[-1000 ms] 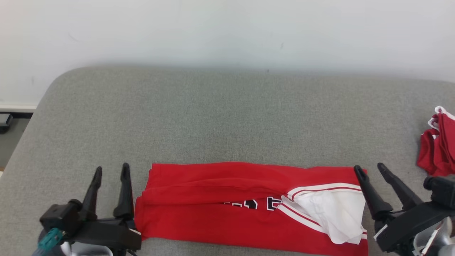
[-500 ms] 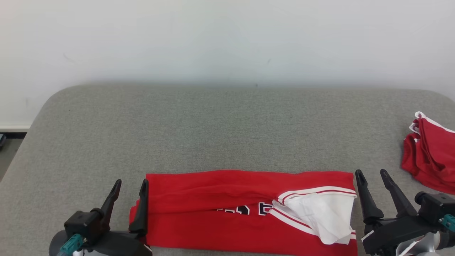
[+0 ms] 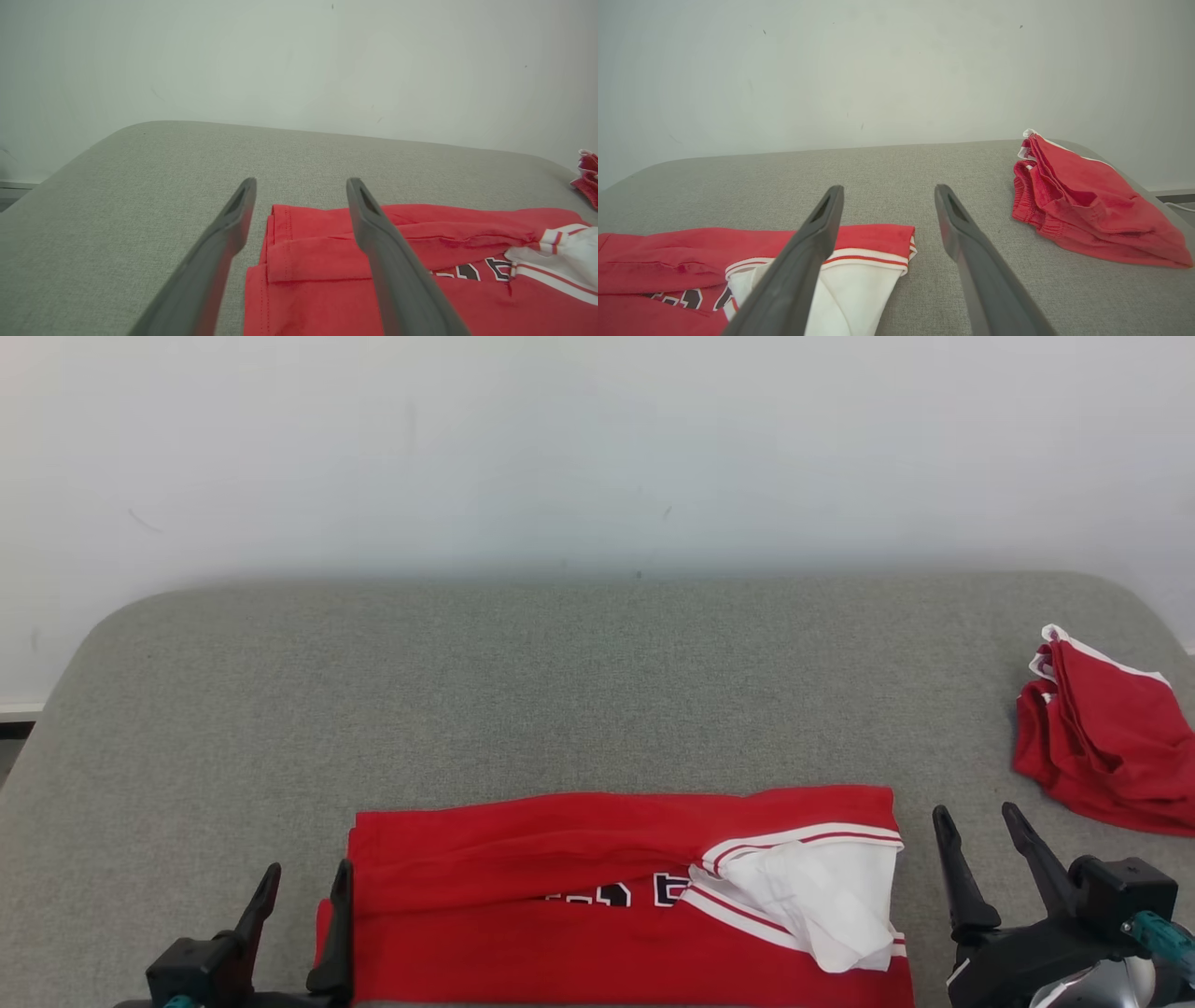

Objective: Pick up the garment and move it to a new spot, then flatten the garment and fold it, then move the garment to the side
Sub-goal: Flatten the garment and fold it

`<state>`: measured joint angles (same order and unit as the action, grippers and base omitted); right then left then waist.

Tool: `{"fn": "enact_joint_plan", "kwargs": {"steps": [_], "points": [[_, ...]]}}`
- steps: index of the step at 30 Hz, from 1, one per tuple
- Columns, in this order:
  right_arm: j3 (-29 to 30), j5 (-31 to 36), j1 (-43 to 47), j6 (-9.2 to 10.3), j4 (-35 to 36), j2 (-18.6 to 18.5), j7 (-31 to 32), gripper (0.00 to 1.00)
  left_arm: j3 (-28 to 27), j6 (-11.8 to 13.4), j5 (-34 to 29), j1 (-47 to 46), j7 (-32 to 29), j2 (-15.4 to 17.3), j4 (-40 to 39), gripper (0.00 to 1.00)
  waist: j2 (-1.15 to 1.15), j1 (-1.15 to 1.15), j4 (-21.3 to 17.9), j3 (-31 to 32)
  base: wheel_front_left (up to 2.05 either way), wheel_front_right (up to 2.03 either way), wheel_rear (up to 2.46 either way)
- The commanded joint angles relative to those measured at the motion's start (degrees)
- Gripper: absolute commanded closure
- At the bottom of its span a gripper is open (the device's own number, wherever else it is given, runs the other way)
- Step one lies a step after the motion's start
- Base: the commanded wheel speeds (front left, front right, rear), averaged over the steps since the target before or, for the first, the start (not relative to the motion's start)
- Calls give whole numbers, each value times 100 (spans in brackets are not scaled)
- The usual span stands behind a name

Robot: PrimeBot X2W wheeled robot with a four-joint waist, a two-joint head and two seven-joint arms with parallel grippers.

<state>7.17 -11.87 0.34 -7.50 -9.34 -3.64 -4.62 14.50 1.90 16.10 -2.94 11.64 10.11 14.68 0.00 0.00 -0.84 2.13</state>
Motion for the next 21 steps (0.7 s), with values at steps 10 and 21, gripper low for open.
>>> {"fn": "enact_joint_plan", "kwargs": {"steps": [10,21], "points": [[-74,55,-87,3,-41,50,-36,0,-68,84,140,-38,-11,63,-6,0,0,0,-24,-77,0,0,0],[-25,-170,-135,4,-4,63,110,0,-10,90,186,-66,-23,63,23,0,0,0,0,-80,0,0,0]]}}
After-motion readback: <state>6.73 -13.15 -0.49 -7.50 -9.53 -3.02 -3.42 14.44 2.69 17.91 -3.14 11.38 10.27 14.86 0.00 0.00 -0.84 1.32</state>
